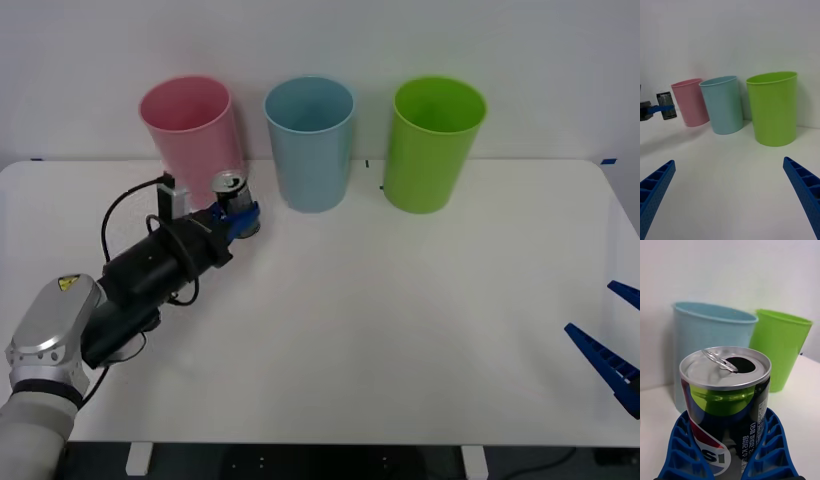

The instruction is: Grasp the object on the table and drop it into the matching bin: aluminum can to the light blue bin, PET bottle to the pink bin.

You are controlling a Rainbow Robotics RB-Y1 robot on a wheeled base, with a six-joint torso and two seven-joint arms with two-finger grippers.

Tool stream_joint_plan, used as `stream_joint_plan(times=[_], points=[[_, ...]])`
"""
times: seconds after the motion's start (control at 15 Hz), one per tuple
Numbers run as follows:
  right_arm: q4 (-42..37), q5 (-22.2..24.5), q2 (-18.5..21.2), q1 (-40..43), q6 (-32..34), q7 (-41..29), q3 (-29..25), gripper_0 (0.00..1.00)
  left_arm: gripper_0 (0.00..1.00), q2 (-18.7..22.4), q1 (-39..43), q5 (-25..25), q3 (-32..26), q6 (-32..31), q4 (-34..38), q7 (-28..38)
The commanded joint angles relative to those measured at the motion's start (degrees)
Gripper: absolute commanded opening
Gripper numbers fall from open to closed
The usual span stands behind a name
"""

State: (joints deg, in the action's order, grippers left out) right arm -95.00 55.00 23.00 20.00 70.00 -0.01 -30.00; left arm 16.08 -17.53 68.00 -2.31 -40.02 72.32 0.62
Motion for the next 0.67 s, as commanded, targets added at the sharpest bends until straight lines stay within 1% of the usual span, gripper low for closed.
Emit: stream_joint_plan(times=[0.07,0.53,0.6,0.67], points=[[0.0,0.0,0.0,0.0,0.0,0.01,0.0,1.0,0.0,1.41,1.0,-0.06,-0.06,0.73,5.55,5.01],[0.0,0.0,0.0,0.0,0.0,0.01,0.0,1.0,0.0,4.67,0.21,-3.93,-0.06,3.37,12.15,7.64],[0.0,0.0,0.0,0.0,0.0,0.01,0.0,1.0,0.0,5.19,-0.75,-4.46,-0.06,3.9,12.23,8.43],[0.0,0.0,0.0,0.0,0.0,0.01,0.0,1.0,0.0,5.81,-2.34,-4.02,-0.06,4.6,12.23,11.51]])
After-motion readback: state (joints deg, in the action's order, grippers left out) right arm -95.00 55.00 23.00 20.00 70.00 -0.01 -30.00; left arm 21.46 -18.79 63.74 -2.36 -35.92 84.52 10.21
